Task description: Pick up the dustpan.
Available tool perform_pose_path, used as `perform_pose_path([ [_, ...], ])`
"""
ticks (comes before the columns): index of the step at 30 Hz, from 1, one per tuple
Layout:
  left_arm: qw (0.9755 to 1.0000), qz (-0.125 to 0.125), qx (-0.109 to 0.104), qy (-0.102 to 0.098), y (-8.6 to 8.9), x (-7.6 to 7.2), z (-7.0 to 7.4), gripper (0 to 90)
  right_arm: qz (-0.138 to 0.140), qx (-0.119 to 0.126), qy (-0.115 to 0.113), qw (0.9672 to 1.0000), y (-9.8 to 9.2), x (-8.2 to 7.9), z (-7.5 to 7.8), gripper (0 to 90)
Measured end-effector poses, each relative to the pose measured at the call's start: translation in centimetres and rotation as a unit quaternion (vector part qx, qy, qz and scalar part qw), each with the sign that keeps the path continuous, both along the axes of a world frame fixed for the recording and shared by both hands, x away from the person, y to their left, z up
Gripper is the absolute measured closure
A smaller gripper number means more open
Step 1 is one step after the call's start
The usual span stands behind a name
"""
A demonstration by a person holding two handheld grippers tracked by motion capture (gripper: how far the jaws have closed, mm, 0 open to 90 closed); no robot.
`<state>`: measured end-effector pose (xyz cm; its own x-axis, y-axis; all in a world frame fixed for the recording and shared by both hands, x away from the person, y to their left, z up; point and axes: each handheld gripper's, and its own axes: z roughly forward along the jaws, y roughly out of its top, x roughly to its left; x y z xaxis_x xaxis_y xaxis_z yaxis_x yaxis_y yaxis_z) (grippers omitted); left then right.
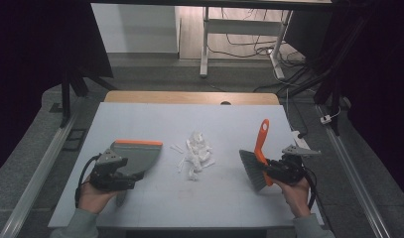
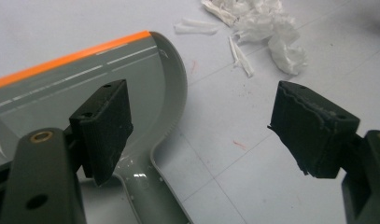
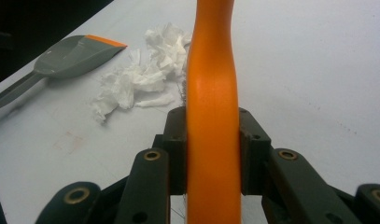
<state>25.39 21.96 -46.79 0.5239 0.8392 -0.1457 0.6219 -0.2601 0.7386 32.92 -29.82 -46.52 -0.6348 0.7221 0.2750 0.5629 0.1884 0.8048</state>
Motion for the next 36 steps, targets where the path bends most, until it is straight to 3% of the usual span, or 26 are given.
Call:
perform_pose_path([
  [6,0.9999,0.003,0.001,0.012,-0.2,0.5,1.8,21.6,-0.001,0.004,-0.001,1.0000,-0.1,0.0,0.0,69.9],
  [14,0.9998,-0.006,-0.006,0.020,0.2,0.7,2.3,21.5,0.001,0.000,-0.002,1.0000,0.1,-0.1,0.1,69.9],
  [22,0.9988,0.019,0.021,0.041,1.3,0.5,2.3,19.5,0.003,-0.003,-0.003,1.0000,0.2,-0.1,0.0,69.9],
  [24,0.9975,0.038,0.028,0.053,1.6,0.6,2.2,18.2,0.002,-0.004,-0.004,1.0000,0.2,-0.2,0.1,69.9],
  [28,0.9962,0.043,0.033,0.067,1.7,0.7,1.9,16.9,0.002,-0.005,-0.005,1.0000,0.3,-0.2,0.1,69.9],
  [36,0.9903,0.071,0.045,0.110,2.0,0.5,0.8,15.2,0.002,-0.006,-0.003,1.0000,0.2,-0.2,0.0,69.9],
])
